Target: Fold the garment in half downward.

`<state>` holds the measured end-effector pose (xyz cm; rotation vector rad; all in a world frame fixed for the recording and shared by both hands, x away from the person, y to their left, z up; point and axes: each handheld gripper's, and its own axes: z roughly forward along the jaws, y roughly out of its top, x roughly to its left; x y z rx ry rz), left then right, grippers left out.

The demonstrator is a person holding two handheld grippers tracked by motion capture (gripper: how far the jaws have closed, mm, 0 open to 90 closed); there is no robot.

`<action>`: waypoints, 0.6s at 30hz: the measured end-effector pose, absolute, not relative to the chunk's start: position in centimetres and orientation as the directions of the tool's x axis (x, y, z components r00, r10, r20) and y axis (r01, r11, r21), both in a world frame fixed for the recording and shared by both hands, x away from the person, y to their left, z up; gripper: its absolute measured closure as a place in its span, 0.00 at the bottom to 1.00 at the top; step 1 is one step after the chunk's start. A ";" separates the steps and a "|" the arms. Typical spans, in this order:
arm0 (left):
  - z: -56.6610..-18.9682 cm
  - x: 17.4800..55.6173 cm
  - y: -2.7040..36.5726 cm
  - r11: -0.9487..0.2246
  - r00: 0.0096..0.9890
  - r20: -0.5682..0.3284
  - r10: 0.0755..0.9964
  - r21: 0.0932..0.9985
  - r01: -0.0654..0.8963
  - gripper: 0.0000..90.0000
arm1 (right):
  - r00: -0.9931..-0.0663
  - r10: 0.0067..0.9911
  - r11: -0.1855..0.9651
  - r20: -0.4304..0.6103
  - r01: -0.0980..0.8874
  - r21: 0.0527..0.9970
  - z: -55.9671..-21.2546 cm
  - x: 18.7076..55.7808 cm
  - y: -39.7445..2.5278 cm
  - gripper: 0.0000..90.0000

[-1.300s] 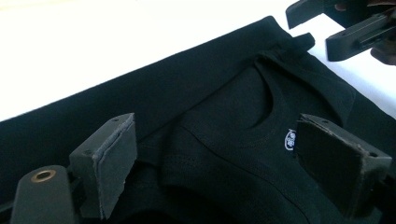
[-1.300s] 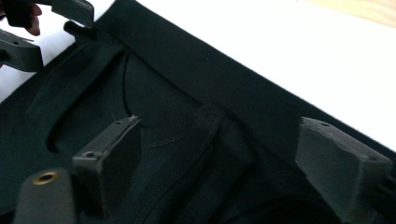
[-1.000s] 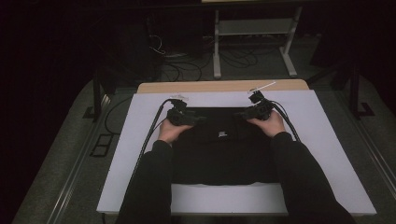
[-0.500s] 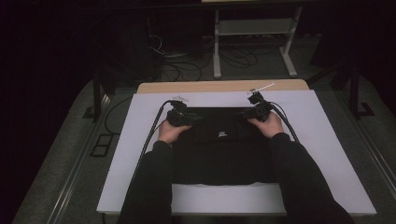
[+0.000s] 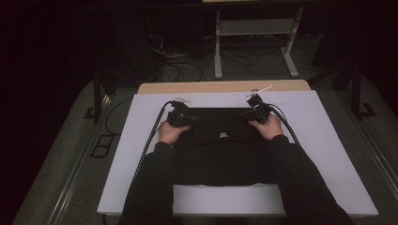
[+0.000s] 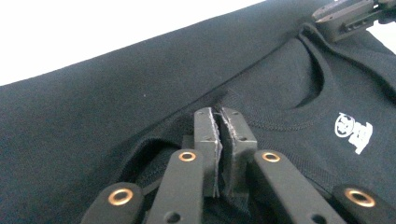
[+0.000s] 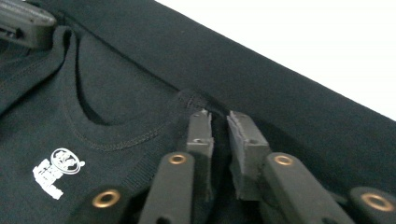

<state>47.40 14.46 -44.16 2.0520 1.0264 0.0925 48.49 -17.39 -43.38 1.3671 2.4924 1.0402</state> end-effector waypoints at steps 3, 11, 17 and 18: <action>-44.0 47.3 14.4 -0.326 0.665 -0.275 0.694 0.704 0.631 0.94 | -0.599 0.777 0.367 0.194 0.682 0.633 -43.1 48.3 -17.3 0.90; -43.1 47.0 14.5 -0.322 0.672 -0.272 0.689 0.715 0.620 0.94 | -0.621 0.766 0.373 0.167 0.641 0.671 -41.8 47.6 -17.1 0.91; -42.1 46.8 14.7 -0.317 0.679 -0.273 0.682 0.726 0.610 0.95 | -0.631 0.759 0.373 0.161 0.625 0.686 -40.8 47.2 -17.2 0.92; -41.9 46.7 14.7 -0.316 0.679 -0.271 0.682 0.728 0.609 0.95 | -0.631 0.758 0.366 0.168 0.624 0.691 -40.4 47.1 -17.3 0.92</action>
